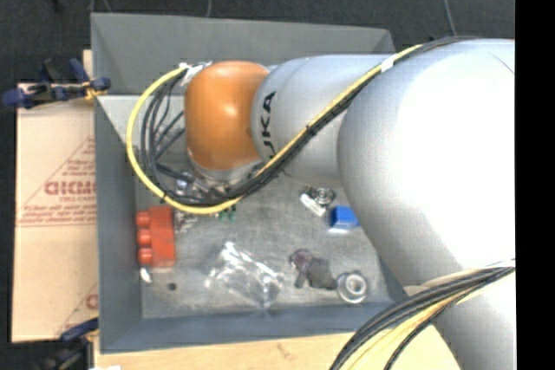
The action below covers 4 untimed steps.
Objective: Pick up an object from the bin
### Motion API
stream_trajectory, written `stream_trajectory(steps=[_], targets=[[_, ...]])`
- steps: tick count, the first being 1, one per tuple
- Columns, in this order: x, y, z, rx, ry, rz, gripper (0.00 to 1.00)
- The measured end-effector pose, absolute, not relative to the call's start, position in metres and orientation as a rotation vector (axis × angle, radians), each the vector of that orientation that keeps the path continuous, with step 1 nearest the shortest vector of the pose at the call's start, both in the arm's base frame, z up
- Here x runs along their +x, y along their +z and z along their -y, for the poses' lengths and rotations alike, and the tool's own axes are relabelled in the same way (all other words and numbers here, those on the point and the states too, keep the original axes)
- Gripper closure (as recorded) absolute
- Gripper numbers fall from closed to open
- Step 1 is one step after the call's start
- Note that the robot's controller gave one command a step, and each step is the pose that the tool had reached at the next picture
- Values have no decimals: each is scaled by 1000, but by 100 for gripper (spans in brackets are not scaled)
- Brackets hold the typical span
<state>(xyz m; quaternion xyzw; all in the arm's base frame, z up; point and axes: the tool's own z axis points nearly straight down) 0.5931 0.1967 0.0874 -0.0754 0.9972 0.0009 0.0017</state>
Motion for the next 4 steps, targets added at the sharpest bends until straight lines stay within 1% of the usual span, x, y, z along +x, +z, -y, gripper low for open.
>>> stream_trajectory(steps=[1, 2, 3, 4], targets=[[593, 87, -197, -236, 4, -3130, 0], [534, 140, -140, -730, -3, -3051, 0], [515, 108, -50, -1189, 1, -2896, 0], [516, 108, -57, -1236, -3, -2878, 0]])
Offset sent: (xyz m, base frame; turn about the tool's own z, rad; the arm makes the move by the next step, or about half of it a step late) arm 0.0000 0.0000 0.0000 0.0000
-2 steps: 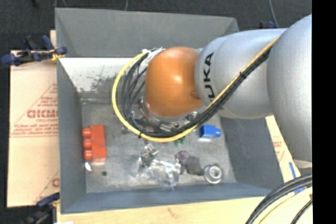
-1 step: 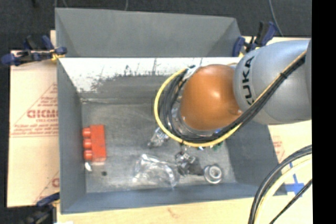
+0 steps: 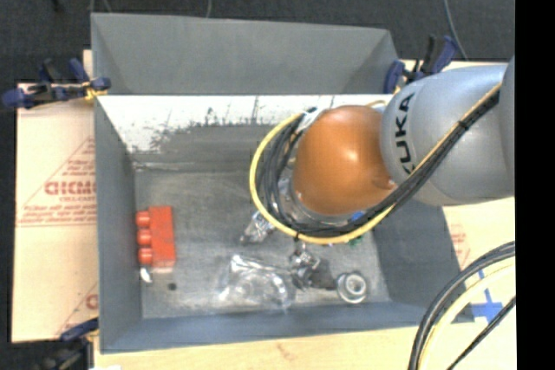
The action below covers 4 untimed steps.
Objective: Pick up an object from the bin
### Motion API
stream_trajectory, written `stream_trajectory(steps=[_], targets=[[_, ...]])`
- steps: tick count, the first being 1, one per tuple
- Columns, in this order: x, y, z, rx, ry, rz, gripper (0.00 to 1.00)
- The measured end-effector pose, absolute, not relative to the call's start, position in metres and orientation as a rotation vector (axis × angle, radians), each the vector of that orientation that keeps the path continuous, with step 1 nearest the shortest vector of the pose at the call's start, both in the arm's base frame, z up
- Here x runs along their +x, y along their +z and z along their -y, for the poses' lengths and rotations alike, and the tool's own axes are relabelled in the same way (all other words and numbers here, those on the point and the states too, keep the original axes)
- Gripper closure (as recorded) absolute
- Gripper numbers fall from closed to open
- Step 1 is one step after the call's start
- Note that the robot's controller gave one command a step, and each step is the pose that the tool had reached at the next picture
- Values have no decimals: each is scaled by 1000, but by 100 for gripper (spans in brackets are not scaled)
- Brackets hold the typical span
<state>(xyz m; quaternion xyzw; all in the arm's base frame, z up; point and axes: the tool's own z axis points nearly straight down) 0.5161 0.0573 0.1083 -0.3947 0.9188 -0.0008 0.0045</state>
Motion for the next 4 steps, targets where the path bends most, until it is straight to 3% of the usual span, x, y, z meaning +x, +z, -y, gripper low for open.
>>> stream_trajectory(steps=[1, 2, 3, 4], targets=[[482, 177, 36, -1407, -9, -2804, 0], [483, 113, 35, -1899, -4, -2499, 0], [488, 81, 48, -2431, 1, -1990, 0], [479, 74, -3, -2493, -11, -1919, 0]])
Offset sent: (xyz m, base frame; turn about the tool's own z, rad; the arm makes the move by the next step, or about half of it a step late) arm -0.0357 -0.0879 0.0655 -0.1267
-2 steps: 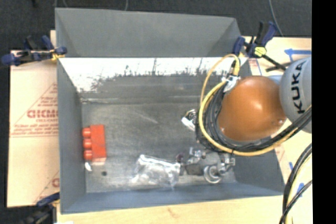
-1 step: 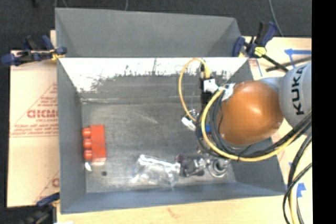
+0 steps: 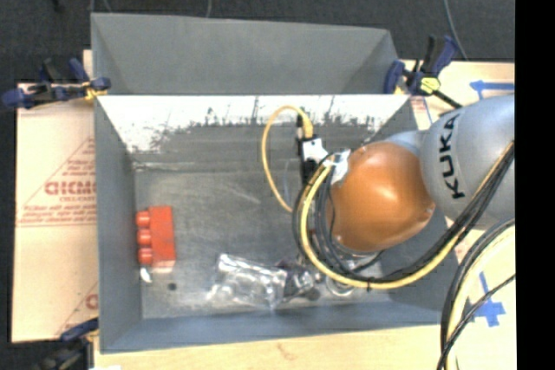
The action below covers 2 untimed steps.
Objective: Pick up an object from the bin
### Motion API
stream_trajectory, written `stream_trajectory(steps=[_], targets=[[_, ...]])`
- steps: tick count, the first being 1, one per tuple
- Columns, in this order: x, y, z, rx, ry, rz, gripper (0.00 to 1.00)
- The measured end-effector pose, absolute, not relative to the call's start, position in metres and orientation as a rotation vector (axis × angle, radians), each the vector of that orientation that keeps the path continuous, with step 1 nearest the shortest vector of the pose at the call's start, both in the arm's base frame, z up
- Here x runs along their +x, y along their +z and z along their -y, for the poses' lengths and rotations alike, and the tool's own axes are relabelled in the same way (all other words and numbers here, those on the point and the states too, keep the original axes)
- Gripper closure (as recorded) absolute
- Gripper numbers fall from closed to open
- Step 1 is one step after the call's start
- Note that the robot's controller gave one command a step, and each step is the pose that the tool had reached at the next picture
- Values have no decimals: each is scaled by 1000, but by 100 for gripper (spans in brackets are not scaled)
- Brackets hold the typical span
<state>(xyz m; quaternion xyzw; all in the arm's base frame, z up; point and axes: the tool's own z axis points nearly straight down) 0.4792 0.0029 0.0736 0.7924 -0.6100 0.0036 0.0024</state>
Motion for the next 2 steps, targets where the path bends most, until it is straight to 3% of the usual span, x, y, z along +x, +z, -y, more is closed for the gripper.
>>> stream_trajectory(steps=[1, 2], targets=[[494, 74, -55, 1999, 9, 2423, 0], [489, 78, -57, 2135, 2, 2311, 0]])
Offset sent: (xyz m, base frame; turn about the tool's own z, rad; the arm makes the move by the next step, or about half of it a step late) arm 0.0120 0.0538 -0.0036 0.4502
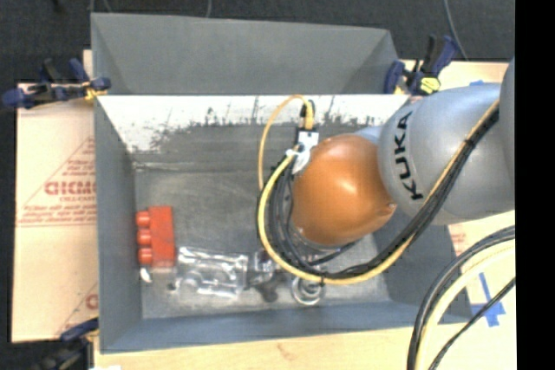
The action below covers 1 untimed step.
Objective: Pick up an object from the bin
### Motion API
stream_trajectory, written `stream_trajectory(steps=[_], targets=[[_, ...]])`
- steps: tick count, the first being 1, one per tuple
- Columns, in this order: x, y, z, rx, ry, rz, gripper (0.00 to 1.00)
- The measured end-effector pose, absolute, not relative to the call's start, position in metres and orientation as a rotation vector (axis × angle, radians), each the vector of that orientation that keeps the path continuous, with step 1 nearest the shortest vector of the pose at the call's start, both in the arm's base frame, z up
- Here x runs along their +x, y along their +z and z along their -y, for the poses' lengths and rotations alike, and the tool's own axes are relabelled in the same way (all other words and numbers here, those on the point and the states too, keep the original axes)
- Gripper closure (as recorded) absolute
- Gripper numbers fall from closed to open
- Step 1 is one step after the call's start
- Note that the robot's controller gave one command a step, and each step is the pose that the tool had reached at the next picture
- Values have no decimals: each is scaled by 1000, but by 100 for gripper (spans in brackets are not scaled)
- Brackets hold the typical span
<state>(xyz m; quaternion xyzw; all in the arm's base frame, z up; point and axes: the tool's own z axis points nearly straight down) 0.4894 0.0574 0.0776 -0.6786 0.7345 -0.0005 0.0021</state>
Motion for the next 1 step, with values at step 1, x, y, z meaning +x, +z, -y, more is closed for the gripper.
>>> stream_trajectory(steps=[1], targets=[[491, 81, -55, -2130, -9, -2313, 100]])
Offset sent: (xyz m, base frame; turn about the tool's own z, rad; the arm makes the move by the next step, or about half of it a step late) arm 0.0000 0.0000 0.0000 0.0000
